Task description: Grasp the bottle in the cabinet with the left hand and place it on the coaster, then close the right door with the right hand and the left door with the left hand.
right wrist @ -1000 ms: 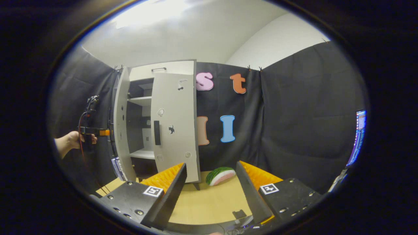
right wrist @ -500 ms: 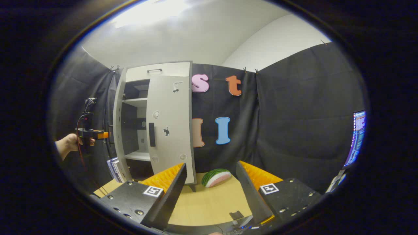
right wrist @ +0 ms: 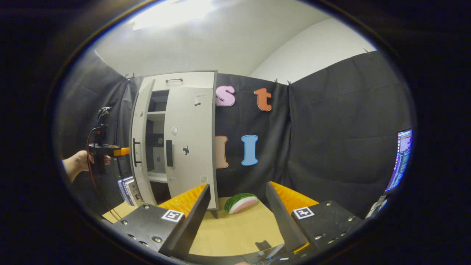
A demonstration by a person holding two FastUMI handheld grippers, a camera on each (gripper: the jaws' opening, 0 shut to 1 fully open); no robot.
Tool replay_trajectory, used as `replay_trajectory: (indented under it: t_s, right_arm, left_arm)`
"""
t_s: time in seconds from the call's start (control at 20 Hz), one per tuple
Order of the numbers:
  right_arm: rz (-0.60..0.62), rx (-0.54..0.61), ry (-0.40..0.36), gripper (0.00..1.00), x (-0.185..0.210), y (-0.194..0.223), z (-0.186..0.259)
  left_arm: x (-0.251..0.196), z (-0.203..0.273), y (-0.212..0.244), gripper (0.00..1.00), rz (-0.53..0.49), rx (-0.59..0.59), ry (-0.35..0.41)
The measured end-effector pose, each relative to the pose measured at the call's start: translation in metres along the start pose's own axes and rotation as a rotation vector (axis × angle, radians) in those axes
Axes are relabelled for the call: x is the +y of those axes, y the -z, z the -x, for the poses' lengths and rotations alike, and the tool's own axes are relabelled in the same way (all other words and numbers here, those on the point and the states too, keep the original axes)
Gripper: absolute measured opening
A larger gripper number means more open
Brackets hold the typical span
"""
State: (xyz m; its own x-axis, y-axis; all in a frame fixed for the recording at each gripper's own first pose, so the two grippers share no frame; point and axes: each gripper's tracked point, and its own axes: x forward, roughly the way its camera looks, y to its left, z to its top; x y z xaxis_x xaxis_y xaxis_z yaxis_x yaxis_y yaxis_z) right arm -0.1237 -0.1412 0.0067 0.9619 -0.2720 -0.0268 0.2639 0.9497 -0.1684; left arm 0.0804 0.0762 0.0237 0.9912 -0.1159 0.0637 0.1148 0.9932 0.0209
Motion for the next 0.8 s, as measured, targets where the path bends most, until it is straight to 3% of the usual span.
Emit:
replay_trajectory:
  t_s: [0.3, 0.6, 0.8]
  right_arm:
    - [-0.001, 0.003, 0.000, 0.92, 0.002, 0.000, 0.014]
    - [0.002, -0.022, -0.046, 0.92, 0.021, -0.011, 0.013]
    - [-0.022, -0.029, -0.085, 0.92, 0.038, -0.018, 0.009]
  left_arm:
    - [-0.019, 0.012, 0.008, 0.92, 0.043, 0.027, 0.009]
    - [-0.037, 0.045, 0.007, 0.92, 0.100, 0.040, 0.032]
    - [-0.049, 0.069, 0.012, 0.92, 0.078, 0.065, 0.044]
